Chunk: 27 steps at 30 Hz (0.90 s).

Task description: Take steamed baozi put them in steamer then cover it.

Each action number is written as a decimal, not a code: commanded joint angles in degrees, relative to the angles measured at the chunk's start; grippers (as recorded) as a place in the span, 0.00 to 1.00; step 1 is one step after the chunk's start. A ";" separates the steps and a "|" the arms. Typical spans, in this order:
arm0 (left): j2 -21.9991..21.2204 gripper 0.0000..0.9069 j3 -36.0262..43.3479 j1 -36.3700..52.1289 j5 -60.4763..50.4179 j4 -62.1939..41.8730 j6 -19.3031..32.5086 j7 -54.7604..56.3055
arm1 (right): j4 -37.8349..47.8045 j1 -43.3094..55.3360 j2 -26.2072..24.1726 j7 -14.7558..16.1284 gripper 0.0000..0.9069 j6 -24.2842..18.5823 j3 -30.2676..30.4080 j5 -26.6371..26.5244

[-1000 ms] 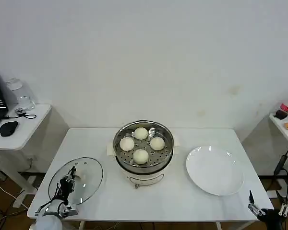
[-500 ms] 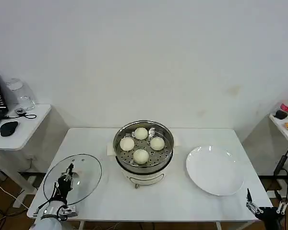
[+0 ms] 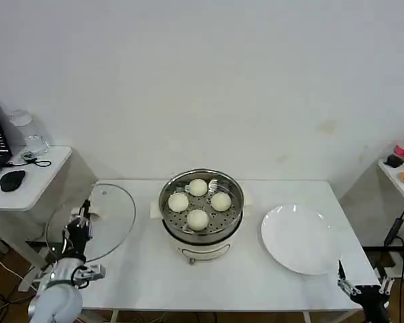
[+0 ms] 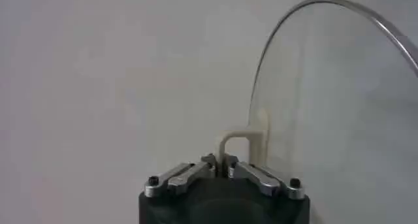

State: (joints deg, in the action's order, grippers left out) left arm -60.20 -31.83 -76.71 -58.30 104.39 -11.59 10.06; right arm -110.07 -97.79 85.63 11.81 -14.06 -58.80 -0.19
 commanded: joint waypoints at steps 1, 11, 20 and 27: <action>6.20 0.00 6.45 7.71 -0.11 7.83 -9.95 -9.80 | -0.34 0.48 1.01 -0.08 1.00 0.41 1.99 1.94; 0.44 0.00 20.15 21.29 -8.01 6.29 -15.32 -17.06 | -0.66 0.47 2.84 -0.49 1.00 0.69 3.80 3.81; -11.94 0.00 23.17 26.06 -18.96 2.35 -18.21 -23.59 | 0.11 1.11 4.20 -0.88 1.00 0.73 5.79 5.38; -21.98 0.00 25.62 27.86 -27.19 -1.40 -17.98 -25.50 | 0.44 1.61 4.33 -0.93 1.00 0.96 6.85 6.39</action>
State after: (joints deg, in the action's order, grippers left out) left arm -68.23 -11.91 -54.49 -72.91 106.81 -27.25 -9.92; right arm -109.92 -96.36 89.29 10.91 -13.12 -53.31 4.99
